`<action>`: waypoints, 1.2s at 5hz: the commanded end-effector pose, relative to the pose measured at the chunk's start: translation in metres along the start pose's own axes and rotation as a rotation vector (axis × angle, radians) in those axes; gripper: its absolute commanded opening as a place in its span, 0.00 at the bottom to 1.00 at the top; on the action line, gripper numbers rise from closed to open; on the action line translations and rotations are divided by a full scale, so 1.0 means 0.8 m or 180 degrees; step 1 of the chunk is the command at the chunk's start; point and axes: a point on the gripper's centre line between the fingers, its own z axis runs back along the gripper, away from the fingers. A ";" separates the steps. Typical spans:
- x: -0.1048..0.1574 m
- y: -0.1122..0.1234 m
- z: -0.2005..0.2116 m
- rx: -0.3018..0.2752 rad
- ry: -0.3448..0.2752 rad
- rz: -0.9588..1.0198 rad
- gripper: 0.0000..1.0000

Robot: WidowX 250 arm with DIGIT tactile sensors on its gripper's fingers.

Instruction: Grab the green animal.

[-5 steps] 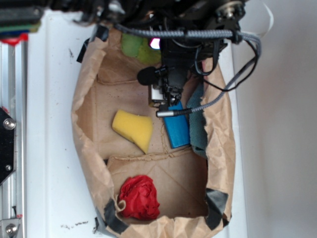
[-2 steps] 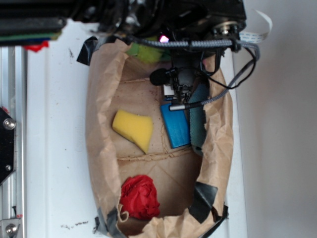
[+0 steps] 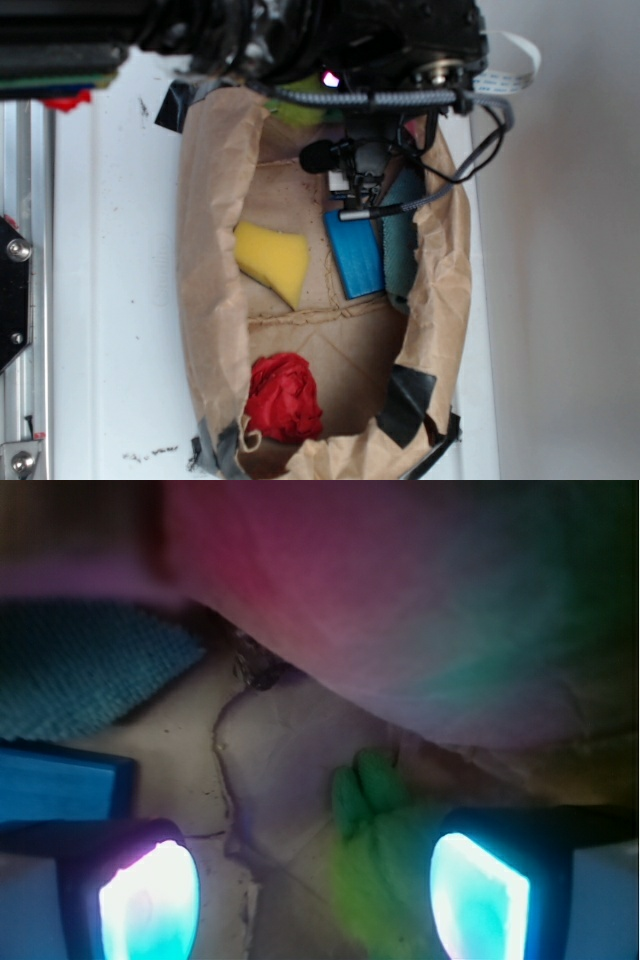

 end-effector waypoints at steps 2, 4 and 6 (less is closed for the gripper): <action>-0.031 -0.005 0.070 -0.0380 -0.0206 -0.0284 1.00; -0.043 -0.018 0.065 -0.0367 -0.0268 -0.0389 1.00; -0.033 -0.024 0.043 -0.0256 -0.0325 -0.0331 1.00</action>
